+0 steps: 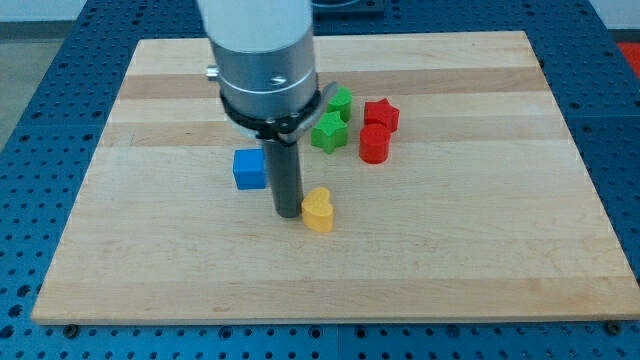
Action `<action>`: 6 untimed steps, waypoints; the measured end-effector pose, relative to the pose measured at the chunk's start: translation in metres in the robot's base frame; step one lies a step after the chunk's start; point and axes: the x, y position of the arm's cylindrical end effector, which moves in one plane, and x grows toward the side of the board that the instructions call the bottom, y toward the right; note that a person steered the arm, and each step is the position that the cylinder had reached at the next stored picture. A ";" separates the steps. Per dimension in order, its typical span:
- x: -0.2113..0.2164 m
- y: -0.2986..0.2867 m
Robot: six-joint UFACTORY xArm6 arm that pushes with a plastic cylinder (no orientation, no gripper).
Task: Nudge the green star along with blue cube a bit up
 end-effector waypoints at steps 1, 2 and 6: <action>0.000 0.028; 0.001 0.057; 0.037 0.139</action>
